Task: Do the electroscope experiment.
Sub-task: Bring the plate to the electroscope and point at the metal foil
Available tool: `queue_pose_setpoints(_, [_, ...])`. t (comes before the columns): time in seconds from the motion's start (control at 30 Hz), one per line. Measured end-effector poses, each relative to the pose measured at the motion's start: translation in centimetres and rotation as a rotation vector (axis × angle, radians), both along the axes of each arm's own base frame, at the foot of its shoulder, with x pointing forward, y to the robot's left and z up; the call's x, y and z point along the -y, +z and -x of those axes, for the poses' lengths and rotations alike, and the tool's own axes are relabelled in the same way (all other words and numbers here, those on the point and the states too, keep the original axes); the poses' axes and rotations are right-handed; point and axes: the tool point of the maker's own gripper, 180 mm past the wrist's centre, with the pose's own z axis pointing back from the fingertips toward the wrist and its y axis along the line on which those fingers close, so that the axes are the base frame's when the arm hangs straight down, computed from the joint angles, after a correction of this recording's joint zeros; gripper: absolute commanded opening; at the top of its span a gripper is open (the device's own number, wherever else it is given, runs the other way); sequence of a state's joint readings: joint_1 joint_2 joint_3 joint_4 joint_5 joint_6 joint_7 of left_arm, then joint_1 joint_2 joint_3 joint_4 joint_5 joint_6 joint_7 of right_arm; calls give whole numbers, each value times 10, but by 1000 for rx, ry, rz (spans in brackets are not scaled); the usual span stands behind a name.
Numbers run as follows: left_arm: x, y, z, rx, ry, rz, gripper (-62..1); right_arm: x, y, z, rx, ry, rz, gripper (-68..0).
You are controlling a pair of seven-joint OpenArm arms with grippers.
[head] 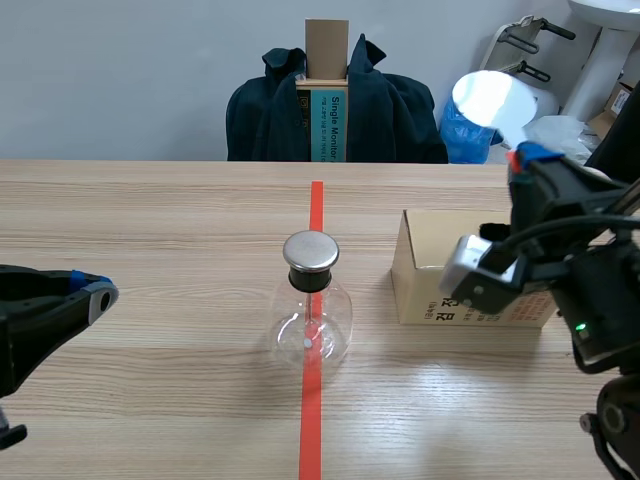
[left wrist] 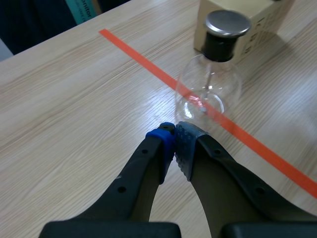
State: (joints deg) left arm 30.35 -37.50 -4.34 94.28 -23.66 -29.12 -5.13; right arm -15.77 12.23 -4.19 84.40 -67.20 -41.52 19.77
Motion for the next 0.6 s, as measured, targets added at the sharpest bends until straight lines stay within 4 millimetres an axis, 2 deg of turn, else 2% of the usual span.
queue_pose_setpoints(0.17, [-5,-37,-20,-41,14,62,-583,18,60,3,149,-45,-124,-668])
queue_pose_setpoints(0.3, [1,-56,-33,-26,-12,75,-581,33,103,11,267,-64,-218,-668])
queue_pose_setpoints(0.37, [9,-65,-35,-19,-41,65,-581,38,116,15,302,-61,-256,-668])
queue_pose_setpoints(0.47, [32,-79,-33,-14,-111,39,-581,42,123,18,324,-55,-304,-668])
queue_pose_setpoints(0.6, [62,-91,-35,-6,-138,59,-581,30,125,21,333,4,-271,-668])
